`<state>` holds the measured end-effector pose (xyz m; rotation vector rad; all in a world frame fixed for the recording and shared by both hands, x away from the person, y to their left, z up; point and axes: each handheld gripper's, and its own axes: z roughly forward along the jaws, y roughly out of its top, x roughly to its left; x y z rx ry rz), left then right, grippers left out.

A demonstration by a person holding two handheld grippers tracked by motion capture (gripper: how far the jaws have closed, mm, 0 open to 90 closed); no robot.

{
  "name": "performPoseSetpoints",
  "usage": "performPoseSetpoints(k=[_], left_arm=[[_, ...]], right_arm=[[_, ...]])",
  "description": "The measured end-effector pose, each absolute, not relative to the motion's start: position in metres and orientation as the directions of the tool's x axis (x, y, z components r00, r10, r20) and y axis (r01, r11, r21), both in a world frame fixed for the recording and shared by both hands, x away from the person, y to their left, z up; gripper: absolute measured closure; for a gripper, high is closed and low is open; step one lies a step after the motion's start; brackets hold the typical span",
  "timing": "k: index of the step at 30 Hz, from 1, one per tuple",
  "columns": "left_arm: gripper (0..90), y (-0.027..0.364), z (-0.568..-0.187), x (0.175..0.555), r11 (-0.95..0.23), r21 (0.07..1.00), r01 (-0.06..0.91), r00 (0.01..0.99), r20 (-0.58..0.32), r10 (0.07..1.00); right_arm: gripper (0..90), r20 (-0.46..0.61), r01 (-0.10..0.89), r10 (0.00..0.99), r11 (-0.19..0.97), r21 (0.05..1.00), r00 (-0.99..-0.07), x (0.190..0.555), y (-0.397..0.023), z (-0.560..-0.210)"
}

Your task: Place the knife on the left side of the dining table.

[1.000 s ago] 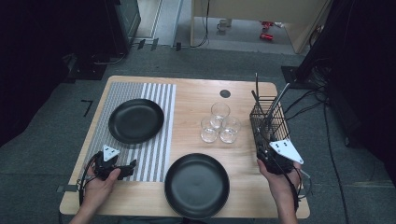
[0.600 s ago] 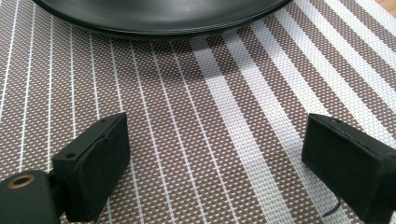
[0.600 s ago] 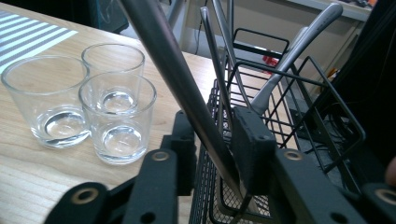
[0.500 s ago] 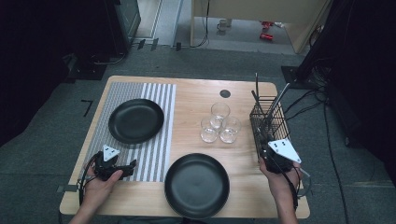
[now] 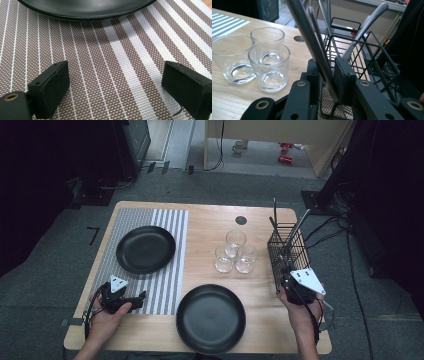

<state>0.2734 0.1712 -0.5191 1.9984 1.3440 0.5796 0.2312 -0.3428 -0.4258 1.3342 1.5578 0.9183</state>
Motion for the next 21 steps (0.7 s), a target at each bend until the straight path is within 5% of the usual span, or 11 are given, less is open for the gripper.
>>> performPoseSetpoints(k=[21], left_arm=[[7.9, 0.171, -0.519, 0.273, -0.261, 0.724, 0.638, 0.376, 0.003, 0.927]], right_arm=[[84.5, -0.098, 0.301, 0.991, 0.068, 0.951, 0.086, 0.228, -0.382, -0.412]])
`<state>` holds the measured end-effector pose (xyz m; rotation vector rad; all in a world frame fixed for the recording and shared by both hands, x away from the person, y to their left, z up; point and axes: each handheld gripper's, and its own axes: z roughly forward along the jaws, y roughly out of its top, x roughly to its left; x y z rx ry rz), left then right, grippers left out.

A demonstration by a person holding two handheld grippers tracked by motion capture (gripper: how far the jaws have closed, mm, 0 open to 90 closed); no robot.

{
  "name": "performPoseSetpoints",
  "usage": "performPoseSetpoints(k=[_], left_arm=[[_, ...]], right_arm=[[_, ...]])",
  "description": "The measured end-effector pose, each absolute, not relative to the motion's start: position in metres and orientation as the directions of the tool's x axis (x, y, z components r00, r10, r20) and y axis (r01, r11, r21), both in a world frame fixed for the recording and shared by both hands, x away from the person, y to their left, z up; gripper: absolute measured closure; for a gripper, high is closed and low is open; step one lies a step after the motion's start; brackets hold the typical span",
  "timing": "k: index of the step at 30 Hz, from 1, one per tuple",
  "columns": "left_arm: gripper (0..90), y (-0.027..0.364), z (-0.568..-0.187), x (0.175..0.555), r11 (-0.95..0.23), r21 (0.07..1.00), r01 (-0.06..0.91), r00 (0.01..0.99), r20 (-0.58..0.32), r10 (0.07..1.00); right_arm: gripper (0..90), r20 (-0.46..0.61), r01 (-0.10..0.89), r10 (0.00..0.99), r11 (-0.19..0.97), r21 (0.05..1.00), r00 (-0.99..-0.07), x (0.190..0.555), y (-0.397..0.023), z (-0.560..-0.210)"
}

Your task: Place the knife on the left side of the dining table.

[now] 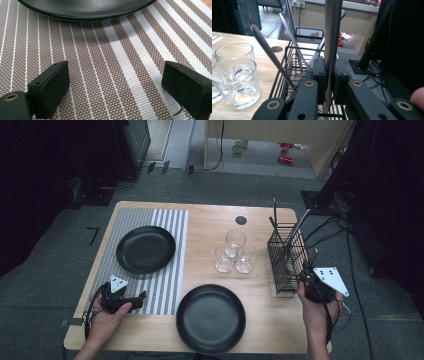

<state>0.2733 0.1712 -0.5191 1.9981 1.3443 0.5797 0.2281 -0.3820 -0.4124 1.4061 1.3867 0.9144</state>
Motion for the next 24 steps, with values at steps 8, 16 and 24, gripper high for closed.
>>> performPoseSetpoints(k=[8, 16, 24], left_arm=[[7.9, 0.171, -0.519, 0.273, -0.261, 0.724, 0.638, 0.376, 0.003, 0.927], [7.9, 0.171, -0.519, 0.273, -0.261, 0.724, 0.638, 0.376, 0.003, 0.927], [8.0, 0.171, -0.519, 0.273, -0.261, 0.724, 0.638, 0.376, 0.003, 0.927]], right_arm=[[84.5, -0.063, 0.272, 0.995, 0.04, 0.961, 0.075, 0.228, -0.381, -0.404], [84.5, -0.036, 0.243, 0.997, 0.019, 0.97, 0.068, 0.224, -0.381, -0.392], [84.5, -0.016, 0.219, 0.999, 0.007, 0.976, 0.043, 0.219, -0.38, -0.377]])
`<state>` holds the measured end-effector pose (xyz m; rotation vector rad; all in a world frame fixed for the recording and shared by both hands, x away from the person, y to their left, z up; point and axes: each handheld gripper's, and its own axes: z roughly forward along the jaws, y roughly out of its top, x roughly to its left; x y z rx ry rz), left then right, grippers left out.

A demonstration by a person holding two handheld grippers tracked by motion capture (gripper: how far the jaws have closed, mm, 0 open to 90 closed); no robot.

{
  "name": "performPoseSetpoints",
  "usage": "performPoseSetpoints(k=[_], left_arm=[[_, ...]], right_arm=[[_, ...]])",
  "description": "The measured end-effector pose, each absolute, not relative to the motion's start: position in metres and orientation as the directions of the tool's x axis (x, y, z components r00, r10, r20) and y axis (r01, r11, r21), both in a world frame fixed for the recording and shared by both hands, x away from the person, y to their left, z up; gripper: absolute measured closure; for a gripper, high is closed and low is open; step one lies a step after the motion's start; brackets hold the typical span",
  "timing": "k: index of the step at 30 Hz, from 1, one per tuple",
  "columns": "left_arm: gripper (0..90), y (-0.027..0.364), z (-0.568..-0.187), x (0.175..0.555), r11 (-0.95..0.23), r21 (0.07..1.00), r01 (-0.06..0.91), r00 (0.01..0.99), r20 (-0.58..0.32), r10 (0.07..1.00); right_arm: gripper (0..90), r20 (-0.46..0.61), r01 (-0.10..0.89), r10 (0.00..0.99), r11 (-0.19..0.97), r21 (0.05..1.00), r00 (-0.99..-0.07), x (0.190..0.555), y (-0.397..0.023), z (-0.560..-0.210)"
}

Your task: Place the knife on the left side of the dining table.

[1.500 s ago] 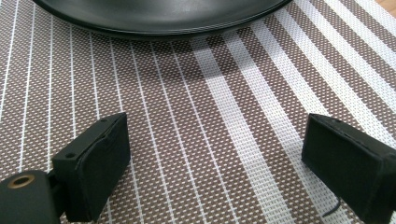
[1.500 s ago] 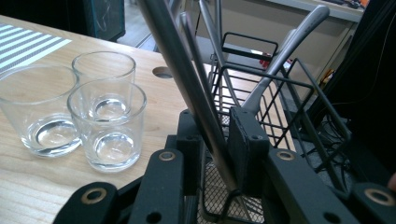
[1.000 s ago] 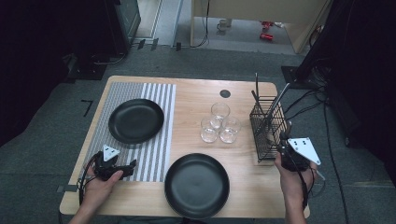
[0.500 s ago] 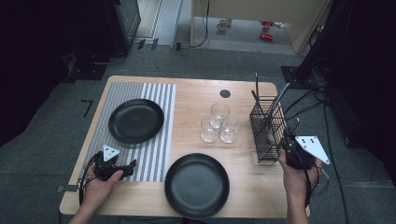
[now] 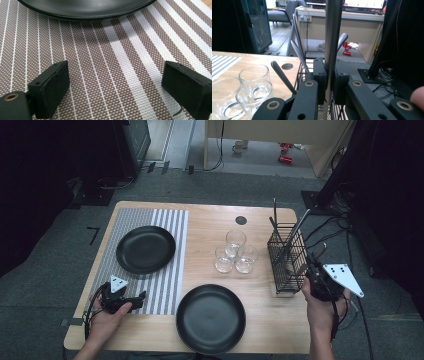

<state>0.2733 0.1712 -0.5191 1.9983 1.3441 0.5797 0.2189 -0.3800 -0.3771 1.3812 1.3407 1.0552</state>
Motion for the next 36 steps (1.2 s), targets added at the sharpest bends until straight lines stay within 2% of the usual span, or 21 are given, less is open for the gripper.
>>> performPoseSetpoints(k=[18, 36], left_arm=[[7.9, 0.171, -0.519, 0.273, -0.261, 0.723, 0.639, 0.376, 0.002, 0.927], [7.9, 0.171, -0.519, 0.273, -0.261, 0.724, 0.639, 0.376, 0.002, 0.927]], right_arm=[[84.5, 0.013, 0.144, 1.0, -0.014, 0.99, 0.007, 0.208, -0.371, -0.344], [84.5, 0.046, 0.102, 0.998, -0.042, 0.994, -0.034, 0.199, -0.358, -0.327]])
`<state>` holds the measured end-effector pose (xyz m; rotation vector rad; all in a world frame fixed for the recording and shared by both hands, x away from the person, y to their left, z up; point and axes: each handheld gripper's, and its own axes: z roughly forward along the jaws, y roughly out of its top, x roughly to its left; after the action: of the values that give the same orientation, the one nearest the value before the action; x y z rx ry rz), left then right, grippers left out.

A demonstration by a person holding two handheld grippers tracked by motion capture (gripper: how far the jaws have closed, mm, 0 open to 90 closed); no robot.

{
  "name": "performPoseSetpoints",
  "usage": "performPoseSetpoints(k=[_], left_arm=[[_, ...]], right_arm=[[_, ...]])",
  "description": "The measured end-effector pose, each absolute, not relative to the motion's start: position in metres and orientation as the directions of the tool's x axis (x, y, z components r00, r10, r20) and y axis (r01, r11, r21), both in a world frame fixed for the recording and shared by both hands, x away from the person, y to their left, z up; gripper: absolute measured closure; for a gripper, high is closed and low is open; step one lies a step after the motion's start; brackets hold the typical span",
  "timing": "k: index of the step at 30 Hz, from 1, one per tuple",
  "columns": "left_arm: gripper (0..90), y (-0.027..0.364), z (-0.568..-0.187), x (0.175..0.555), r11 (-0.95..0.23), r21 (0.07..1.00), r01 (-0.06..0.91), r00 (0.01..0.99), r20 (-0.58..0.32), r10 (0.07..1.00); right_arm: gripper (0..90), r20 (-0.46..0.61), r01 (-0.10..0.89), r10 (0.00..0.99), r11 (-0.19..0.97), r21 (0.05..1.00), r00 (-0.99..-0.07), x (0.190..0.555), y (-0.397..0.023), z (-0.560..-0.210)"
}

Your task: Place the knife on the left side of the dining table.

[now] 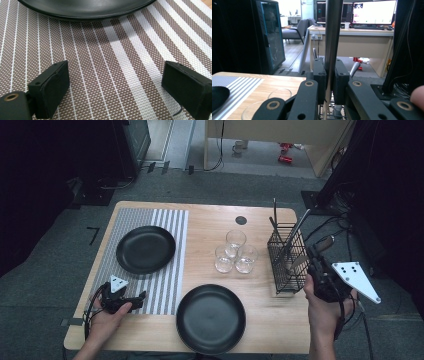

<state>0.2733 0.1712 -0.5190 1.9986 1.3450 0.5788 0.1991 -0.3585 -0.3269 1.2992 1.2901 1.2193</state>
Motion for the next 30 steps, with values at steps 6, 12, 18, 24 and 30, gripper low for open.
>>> performPoseSetpoints(k=[6, 12, 18, 24, 30], left_arm=[[7.9, 0.171, -0.519, 0.273, -0.26, 0.724, 0.638, 0.376, 0.002, 0.927], [7.9, 0.171, -0.519, 0.273, -0.26, 0.724, 0.638, 0.375, 0.002, 0.927], [7.9, 0.171, -0.519, 0.273, -0.261, 0.724, 0.639, 0.376, 0.003, 0.927], [7.9, 0.171, -0.519, 0.273, -0.261, 0.724, 0.638, 0.376, 0.003, 0.927], [8.0, 0.171, -0.519, 0.273, -0.261, 0.724, 0.639, 0.376, 0.002, 0.927]], right_arm=[[84.5, 0.045, 0.087, 0.997, -0.04, 0.995, -0.057, 0.198, -0.351, -0.322], [84.5, 0.055, 0.072, 0.995, -0.049, 0.996, -0.081, 0.197, -0.345, -0.315], [84.5, 0.059, 0.066, 0.993, -0.052, 0.996, -0.105, 0.194, -0.339, -0.314], [84.5, 0.071, 0.069, 0.988, -0.062, 0.996, -0.135, 0.191, -0.332, -0.316], [84.5, 0.082, 0.091, 0.985, -0.069, 0.993, -0.153, 0.194, -0.324, -0.327]])
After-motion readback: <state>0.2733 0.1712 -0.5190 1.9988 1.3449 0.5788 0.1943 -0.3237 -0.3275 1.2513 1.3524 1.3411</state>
